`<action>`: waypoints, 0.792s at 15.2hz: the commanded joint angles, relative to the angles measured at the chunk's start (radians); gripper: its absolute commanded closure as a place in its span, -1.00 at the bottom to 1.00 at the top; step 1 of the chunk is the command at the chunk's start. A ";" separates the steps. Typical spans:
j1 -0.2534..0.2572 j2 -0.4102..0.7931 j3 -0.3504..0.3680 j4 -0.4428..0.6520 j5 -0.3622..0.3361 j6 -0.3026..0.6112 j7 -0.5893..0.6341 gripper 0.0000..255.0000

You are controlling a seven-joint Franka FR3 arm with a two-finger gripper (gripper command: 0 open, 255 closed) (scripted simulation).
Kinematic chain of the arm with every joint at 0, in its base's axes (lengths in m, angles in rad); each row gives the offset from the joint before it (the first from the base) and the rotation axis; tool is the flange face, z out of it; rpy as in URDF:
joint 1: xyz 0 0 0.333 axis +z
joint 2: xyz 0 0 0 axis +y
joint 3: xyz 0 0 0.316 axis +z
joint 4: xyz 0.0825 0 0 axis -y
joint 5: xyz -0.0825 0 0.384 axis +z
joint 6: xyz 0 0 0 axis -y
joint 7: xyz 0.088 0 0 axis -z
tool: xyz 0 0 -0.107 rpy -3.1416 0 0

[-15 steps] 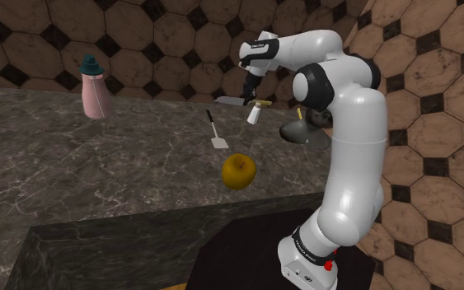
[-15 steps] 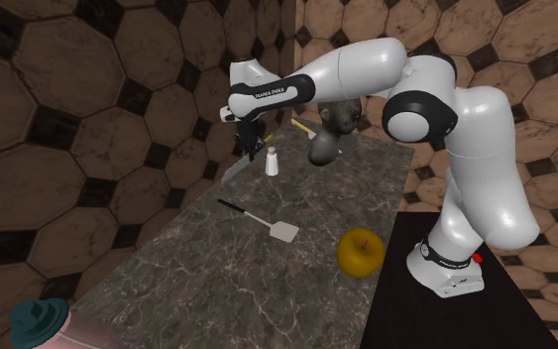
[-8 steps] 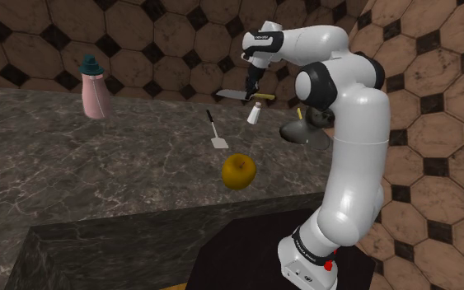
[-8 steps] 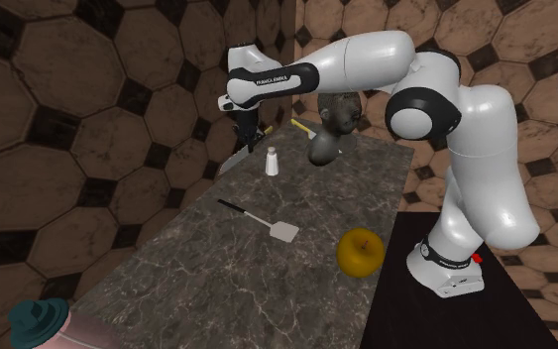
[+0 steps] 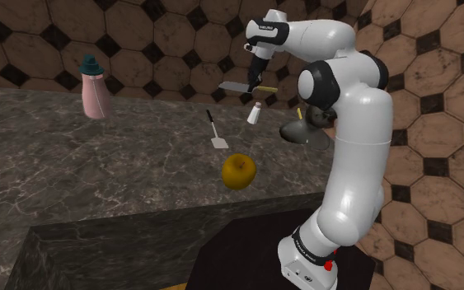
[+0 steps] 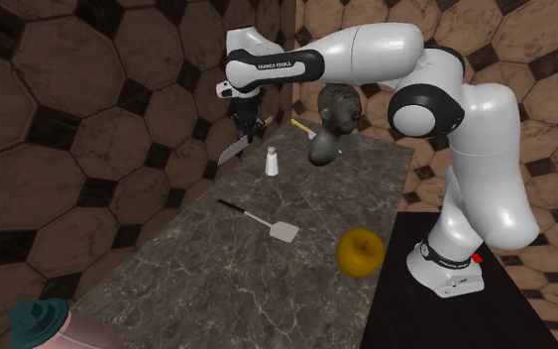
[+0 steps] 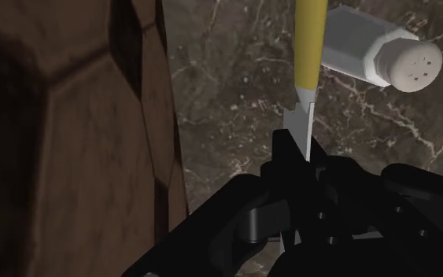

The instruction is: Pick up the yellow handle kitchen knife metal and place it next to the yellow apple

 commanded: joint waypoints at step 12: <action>-0.038 0.022 -0.002 0.215 0.004 -0.190 0.016 1.00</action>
